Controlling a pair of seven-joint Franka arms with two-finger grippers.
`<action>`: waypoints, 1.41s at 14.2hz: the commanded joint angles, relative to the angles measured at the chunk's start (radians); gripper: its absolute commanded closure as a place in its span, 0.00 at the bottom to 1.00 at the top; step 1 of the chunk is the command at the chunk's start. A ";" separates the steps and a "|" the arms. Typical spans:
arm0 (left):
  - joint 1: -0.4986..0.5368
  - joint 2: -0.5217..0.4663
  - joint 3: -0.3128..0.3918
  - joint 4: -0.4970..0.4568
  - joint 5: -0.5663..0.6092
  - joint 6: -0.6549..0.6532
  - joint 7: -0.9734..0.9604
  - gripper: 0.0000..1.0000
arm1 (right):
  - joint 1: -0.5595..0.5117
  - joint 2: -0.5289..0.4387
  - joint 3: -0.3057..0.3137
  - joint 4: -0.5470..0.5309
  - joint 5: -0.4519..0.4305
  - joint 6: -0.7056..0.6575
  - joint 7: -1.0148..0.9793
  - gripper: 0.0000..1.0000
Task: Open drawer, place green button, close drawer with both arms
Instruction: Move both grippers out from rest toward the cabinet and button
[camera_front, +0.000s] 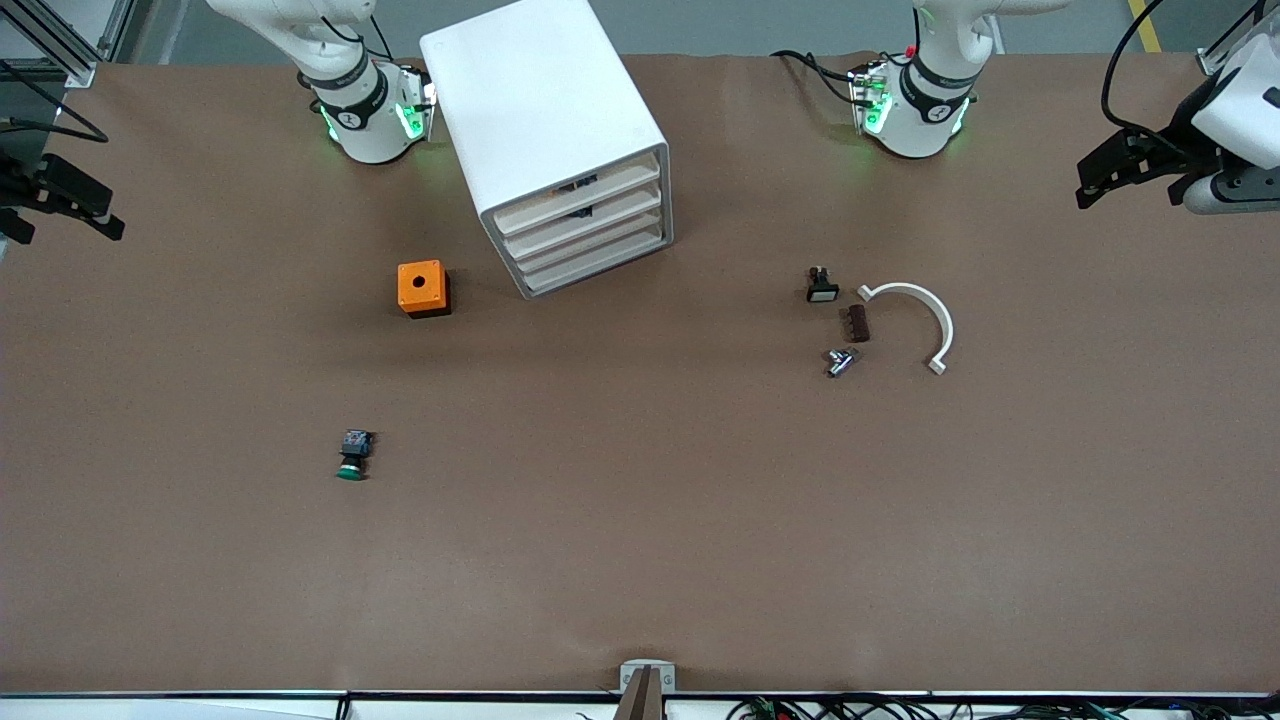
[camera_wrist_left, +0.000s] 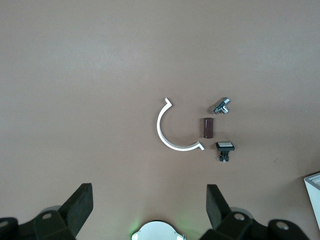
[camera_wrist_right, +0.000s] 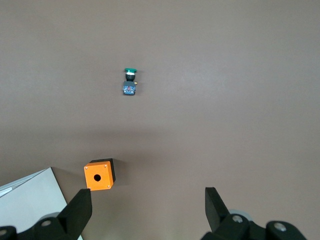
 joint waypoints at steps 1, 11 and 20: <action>0.008 0.015 -0.004 0.032 -0.012 -0.024 0.005 0.00 | -0.009 0.070 0.008 0.041 -0.001 -0.007 -0.010 0.00; -0.009 0.281 -0.022 0.084 -0.012 0.048 -0.053 0.00 | -0.020 0.279 0.005 0.082 -0.004 0.081 -0.007 0.00; -0.193 0.670 -0.097 0.235 -0.038 0.140 -0.811 0.00 | 0.097 0.396 0.011 -0.100 0.033 0.459 0.323 0.00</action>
